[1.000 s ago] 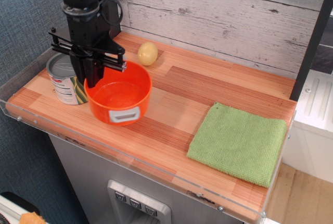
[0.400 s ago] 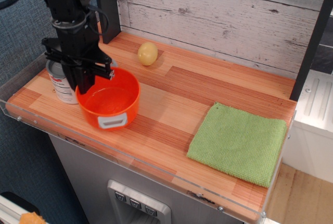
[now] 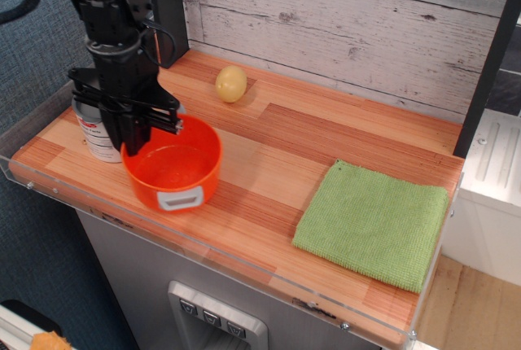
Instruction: Move the red pot from the top of green cloth to left side,
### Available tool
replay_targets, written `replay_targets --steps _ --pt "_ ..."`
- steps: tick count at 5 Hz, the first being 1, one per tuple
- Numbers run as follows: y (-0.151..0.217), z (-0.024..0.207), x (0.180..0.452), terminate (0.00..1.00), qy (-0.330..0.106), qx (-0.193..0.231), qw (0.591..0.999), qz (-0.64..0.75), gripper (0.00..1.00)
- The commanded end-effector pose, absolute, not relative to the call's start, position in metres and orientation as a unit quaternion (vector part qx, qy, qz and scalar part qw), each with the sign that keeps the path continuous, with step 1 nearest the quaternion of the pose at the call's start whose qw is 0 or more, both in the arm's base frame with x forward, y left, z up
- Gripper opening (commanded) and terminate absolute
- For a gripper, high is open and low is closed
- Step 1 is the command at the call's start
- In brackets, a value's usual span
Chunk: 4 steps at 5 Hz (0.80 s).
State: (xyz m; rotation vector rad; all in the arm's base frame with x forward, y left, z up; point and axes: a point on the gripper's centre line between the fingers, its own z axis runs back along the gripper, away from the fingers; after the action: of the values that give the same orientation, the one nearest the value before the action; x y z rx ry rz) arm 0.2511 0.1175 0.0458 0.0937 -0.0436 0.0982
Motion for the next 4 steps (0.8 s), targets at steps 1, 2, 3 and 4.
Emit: replay_targets --steps 1,2,3,4 --pt "0.115 0.056 0.268 0.00 -0.037 0.074 0.994 0.070 1.00" --pt "0.115 0.060 0.268 0.00 -0.054 0.079 0.992 0.078 1.00" --pt "0.114 0.067 0.267 0.00 -0.054 0.090 0.992 0.076 1.00" --pt "0.110 0.078 0.264 0.00 -0.077 0.091 0.990 0.072 1.00"
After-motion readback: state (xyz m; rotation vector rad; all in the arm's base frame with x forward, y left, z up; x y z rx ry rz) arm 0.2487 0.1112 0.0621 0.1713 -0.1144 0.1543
